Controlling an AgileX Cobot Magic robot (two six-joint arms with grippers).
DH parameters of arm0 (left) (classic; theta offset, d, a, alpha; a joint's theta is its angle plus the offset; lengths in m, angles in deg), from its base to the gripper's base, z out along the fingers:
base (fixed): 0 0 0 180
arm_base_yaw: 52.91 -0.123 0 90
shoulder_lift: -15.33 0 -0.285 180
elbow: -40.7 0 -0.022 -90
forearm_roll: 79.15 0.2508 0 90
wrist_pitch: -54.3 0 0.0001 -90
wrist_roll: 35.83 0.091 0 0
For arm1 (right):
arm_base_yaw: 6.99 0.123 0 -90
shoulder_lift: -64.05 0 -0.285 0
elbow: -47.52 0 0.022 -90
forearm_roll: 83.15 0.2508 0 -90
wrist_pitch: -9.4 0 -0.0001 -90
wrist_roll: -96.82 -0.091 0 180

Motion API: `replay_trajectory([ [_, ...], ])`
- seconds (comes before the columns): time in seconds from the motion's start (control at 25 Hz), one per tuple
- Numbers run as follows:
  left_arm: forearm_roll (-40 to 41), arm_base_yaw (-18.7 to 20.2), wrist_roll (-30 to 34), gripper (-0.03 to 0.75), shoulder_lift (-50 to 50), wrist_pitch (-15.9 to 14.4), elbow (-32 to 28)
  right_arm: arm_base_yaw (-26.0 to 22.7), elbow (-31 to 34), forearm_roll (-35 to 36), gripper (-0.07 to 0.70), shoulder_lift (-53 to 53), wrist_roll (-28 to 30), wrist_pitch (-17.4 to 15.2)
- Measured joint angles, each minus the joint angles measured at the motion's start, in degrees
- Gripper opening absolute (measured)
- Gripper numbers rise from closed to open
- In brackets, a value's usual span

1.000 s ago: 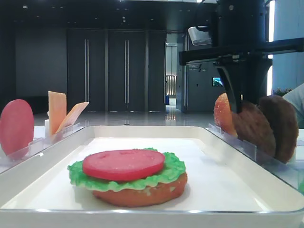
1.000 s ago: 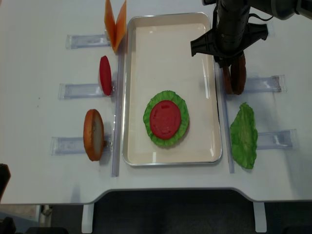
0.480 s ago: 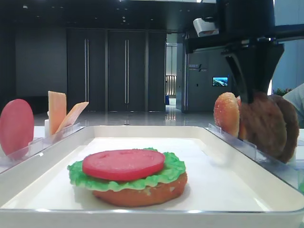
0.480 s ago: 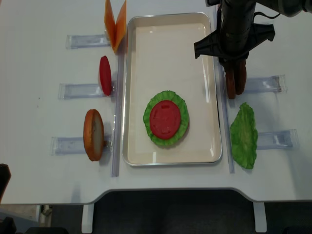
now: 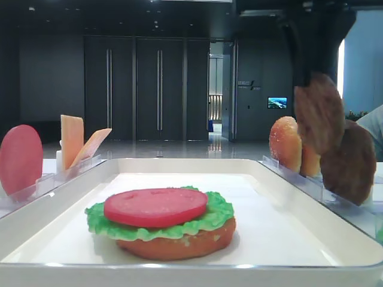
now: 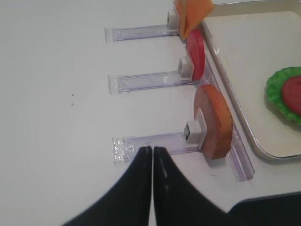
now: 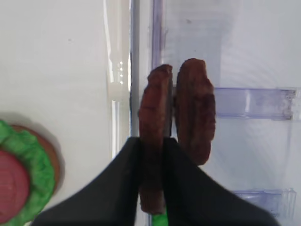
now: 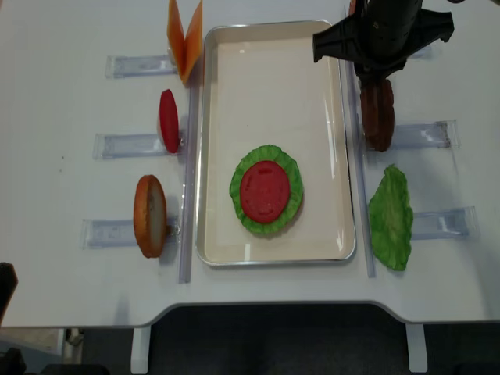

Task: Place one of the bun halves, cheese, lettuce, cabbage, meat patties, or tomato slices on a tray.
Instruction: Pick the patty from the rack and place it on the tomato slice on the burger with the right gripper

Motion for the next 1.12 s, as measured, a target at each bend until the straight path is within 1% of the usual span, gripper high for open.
replay_trajectory([
  [0.2,0.0,0.0,0.0,0.0,0.0,0.0,0.0,0.0,-0.1,5.4,0.113,-2.6,1.5,-0.1],
  [0.28,0.0,0.0,0.0,0.0,0.0,0.0,0.0,0.0,-0.1,6.9,0.113,-3.5,2.7,-0.1],
  [0.44,0.0,0.0,0.0,0.0,0.0,0.0,0.0,0.4,-0.1,12.5,0.112,-4.8,5.9,-0.1],
  [0.52,0.0,0.0,0.0,0.0,0.0,0.0,0.0,1.2,0.3,15.3,0.112,-5.5,7.1,0.6],
  [0.68,0.0,0.0,0.0,0.0,0.0,0.0,0.0,3.7,1.8,19.4,0.112,-6.3,8.7,4.0],
  [0.84,0.0,0.0,0.0,0.0,0.0,0.0,0.0,5.8,2.6,21.2,0.112,-6.9,9.1,7.1],
  [0.92,0.0,0.0,0.0,0.0,0.0,0.0,0.0,6.5,3.3,23.1,0.112,-7.0,9.3,9.2],
  [1.04,0.0,0.0,0.0,0.0,0.0,0.0,0.0,6.9,6.2,29.2,0.111,-7.0,12.8,12.7],
  [1.12,0.0,0.0,0.0,0.0,0.0,0.0,0.0,6.9,8.7,33.7,0.111,-7.0,16.2,14.9],
])
